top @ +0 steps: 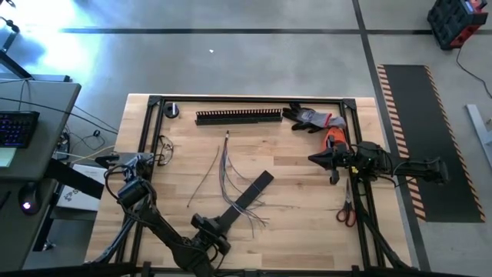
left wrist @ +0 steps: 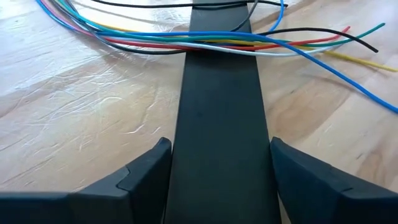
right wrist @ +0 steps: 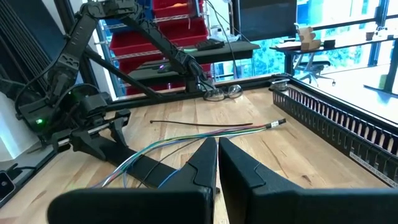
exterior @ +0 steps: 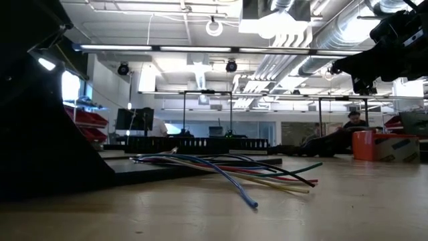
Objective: Ziptie cables
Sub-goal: Move the black cable duct lid to the top right of the table
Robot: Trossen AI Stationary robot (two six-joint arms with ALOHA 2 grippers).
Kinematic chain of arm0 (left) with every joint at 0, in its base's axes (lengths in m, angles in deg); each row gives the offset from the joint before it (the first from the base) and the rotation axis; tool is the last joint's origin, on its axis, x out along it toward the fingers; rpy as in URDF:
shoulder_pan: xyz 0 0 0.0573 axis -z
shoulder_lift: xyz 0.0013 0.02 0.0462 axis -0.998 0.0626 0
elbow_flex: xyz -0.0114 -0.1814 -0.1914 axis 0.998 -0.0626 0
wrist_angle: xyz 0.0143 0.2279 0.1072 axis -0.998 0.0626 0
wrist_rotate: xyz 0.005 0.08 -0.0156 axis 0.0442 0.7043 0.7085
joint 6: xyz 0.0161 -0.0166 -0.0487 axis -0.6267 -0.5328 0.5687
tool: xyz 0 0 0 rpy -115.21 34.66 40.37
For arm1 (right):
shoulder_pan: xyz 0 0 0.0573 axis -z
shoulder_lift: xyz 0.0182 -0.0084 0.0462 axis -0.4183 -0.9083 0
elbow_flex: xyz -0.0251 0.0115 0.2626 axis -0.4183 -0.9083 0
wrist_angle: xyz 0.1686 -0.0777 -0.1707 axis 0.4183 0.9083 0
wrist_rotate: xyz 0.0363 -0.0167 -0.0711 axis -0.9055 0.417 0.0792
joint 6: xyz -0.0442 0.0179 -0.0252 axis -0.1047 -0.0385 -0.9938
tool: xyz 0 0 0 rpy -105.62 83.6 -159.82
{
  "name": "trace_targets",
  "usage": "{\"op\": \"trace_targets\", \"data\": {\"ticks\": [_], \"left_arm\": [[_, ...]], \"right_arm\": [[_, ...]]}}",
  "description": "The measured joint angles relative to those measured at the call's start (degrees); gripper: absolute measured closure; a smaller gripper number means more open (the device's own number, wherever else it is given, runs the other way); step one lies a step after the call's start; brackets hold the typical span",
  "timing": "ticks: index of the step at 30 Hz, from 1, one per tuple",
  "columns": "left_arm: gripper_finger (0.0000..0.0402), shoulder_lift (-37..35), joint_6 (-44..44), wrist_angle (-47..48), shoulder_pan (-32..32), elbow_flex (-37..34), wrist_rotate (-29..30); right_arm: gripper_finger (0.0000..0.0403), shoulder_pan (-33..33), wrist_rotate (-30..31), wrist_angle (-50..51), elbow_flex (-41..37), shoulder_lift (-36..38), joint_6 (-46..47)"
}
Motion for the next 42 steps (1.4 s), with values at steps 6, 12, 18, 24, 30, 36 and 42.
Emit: {"op": "trace_targets", "data": {"ticks": [6, 12, 18, 24, 30, 36, 42], "left_arm": [[0.0125, 0.0, -2.65, -1.94, -0.08, -0.04, 0.08], [0.0114, 0.74, -2.19, -1.76, -0.44, 0.13, -0.8], [0.0171, 0.88, -1.39, -1.12, -0.55, 0.04, -0.9], [0.0194, 0.81, -0.93, -1.12, -0.7, 0.09, -2.1], [0.0194, -1.15, 0.89, 4.37, -2.05, 3.52, -6.8], [0.0198, -5.78, -3.97, 10.64, -3.35, 7.11, -13.47], [0.0241, -10.1, -11.1, 10.3, -4.39, 10.06, -12.62]], "right_arm": [[0.0403, 0.0, 0.02, 0.0, 0.0, 0.0, 0.0], [0.0403, 0.0, 0.02, 0.0, 0.0, 0.0, 0.01], [0.0403, 0.01, 0.02, 0.0, 0.0, 0.02, 0.0], [0.0403, 0.0, 0.02, 0.0, 0.0, 0.02, 0.01], [0.0403, 0.0, 0.02, 0.0, 0.0, 0.02, -0.01], [0.0403, 0.01, 0.02, 0.0, 0.0, 0.02, -0.01], [0.0403, 0.0, 0.02, 0.0, 0.0, 0.02, 0.01]]}}
